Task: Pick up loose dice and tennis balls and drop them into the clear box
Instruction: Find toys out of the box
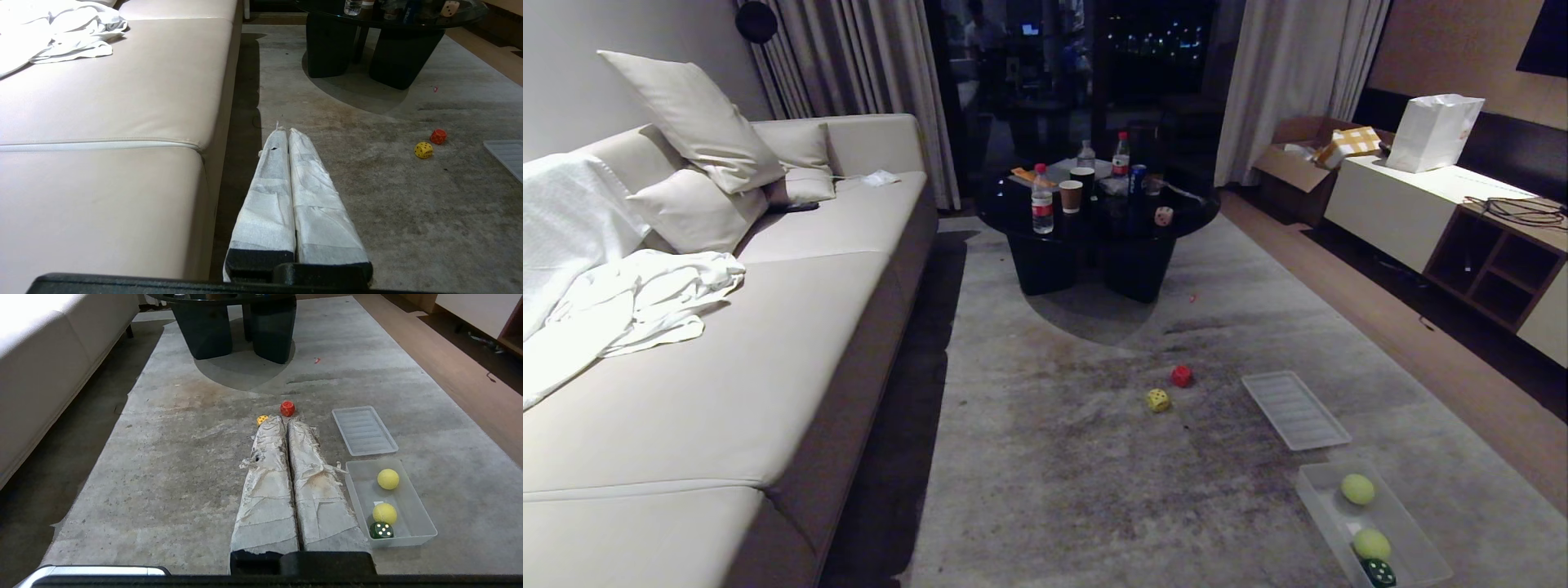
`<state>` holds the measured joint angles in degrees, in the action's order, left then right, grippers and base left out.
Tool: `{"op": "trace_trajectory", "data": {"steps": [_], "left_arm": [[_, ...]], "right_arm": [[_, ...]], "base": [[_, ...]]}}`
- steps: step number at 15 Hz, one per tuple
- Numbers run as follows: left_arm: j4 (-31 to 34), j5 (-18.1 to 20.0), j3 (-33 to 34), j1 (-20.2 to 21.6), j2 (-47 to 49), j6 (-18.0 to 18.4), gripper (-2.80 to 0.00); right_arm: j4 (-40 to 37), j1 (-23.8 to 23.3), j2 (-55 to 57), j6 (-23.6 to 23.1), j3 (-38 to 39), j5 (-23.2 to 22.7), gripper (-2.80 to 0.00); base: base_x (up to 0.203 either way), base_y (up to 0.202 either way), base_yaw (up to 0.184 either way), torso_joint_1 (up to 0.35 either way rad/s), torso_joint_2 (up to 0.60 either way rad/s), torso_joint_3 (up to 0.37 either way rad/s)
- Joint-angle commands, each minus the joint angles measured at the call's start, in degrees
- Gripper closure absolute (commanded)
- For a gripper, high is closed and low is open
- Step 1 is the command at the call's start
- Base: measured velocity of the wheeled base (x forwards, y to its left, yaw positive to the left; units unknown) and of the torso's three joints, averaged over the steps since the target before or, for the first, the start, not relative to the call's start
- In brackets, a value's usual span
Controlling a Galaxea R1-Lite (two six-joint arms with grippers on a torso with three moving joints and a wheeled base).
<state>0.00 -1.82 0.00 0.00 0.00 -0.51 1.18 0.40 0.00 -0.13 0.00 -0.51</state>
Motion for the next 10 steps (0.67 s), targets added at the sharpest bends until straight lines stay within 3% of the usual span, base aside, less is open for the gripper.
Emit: {"op": "trace_trajectory", "data": {"steps": [1, 10], "left_arm": [[0.0, -0.03, 0.09, 0.0, 0.07, -0.02, 0.0], [0.0, -0.03, 0.09, 0.0, 0.07, -0.02, 0.0]], "right_arm": [[0.05, 0.04, -0.08, -0.04, 0.62, -0.03, 0.0], [0.05, 0.04, -0.09, -0.04, 0.62, -0.1, 0.0]], "base": [[0.0, 0.0, 0.0, 0.0, 0.0, 0.0], [0.0, 0.0, 0.0, 0.0, 0.0, 0.0]]}}
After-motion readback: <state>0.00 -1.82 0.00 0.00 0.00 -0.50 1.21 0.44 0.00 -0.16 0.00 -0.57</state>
